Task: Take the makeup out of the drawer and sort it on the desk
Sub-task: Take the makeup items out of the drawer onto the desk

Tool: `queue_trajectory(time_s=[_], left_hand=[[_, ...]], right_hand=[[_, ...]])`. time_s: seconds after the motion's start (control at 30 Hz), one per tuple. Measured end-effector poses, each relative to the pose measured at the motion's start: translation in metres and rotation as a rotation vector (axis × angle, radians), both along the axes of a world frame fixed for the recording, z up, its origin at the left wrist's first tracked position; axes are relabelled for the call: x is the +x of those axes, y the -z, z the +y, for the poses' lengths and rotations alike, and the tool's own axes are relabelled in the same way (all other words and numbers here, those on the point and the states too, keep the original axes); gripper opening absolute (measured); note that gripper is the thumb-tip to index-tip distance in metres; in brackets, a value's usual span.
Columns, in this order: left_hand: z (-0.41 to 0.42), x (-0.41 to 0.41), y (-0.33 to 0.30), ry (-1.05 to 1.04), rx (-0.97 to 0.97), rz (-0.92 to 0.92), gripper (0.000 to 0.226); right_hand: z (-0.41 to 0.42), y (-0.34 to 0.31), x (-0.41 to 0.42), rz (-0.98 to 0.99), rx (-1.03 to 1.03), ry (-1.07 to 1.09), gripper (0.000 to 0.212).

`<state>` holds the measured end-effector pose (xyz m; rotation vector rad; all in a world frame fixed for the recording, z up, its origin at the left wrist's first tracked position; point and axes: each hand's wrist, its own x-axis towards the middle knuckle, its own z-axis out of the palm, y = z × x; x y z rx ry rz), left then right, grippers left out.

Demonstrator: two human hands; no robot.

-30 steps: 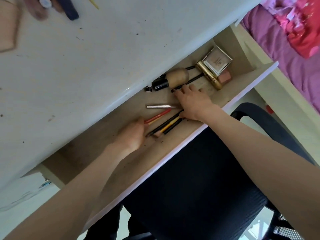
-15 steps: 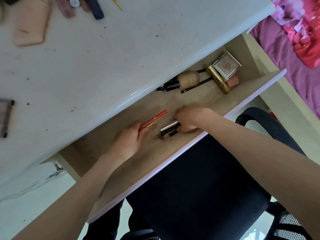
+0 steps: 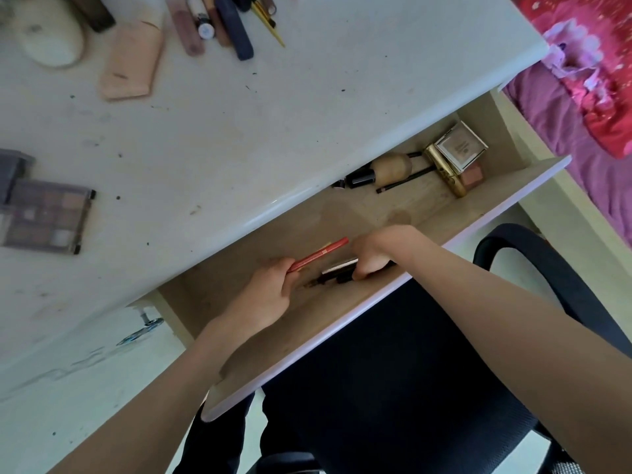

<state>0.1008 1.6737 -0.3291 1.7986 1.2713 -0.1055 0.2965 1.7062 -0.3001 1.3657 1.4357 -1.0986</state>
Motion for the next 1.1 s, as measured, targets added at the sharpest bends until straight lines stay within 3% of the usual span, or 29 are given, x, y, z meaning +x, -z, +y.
queue_trajectory(time_s=[0.13, 0.33, 0.53, 0.67, 0.87, 1.1], left_hand=[[-0.007, -0.007, -0.009, 0.01, 0.012, 0.001, 0.022], [-0.02, -0.015, -0.026, 0.021, 0.107, -0.005, 0.015], [-0.024, -0.021, -0.053, -0.077, 0.137, -0.09, 0.023], [-0.018, -0.022, -0.077, -0.134, 0.153, -0.185, 0.021], [0.004, -0.021, -0.112, -0.339, 0.235, -0.294, 0.016], [0.055, -0.026, -0.128, -0.55, 0.142, -0.439, 0.027]], right_hand=[[-0.012, -0.007, -0.007, 0.029, 0.063, 0.007, 0.047], [-0.028, -0.012, -0.014, 0.033, 0.159, -0.043, 0.017], [-0.039, -0.038, -0.016, -0.013, 0.293, -0.052, 0.014], [-0.039, -0.05, -0.008, 0.058, 0.314, 0.136, 0.012], [-0.046, -0.091, 0.007, 0.49, 0.272, 0.657, 0.02], [-0.044, -0.113, 0.019, 0.63, -0.017, 0.769, 0.016]])
